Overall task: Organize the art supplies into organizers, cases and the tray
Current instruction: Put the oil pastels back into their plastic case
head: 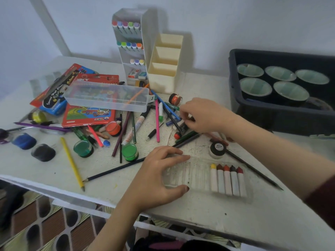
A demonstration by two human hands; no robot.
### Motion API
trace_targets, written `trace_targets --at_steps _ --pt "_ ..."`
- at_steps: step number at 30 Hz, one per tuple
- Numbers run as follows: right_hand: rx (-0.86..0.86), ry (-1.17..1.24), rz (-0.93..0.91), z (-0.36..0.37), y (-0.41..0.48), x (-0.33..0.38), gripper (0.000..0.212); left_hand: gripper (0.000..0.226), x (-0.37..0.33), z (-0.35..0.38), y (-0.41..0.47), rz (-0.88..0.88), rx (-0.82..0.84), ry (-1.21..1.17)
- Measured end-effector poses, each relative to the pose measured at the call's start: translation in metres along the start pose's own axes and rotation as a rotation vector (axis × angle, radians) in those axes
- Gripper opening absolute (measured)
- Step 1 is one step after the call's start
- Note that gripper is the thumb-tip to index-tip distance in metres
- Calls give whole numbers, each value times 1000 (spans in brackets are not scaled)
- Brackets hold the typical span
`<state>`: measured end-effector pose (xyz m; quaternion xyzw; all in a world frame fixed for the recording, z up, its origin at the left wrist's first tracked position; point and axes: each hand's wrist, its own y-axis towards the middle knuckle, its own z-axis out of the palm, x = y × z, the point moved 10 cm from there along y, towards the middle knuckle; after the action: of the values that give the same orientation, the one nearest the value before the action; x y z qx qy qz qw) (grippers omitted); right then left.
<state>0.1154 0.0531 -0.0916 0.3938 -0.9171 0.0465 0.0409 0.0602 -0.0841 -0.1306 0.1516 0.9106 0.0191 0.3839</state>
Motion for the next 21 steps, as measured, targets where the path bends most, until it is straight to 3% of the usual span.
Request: trace_targets --at_steps 6,11,15,21 --pt "154 37 48 14 1 -15 28 60 -1 -1 0 9 -5 6" --pt "161 176 67 18 -1 -21 21 60 0 0 0 5 -2 6" --pt "95 345 87 15 -2 -23 15 60 0 0 1 7 -3 7" --pt "-57 399 115 -1 -12 -28 9 60 -1 0 0 15 -5 8"
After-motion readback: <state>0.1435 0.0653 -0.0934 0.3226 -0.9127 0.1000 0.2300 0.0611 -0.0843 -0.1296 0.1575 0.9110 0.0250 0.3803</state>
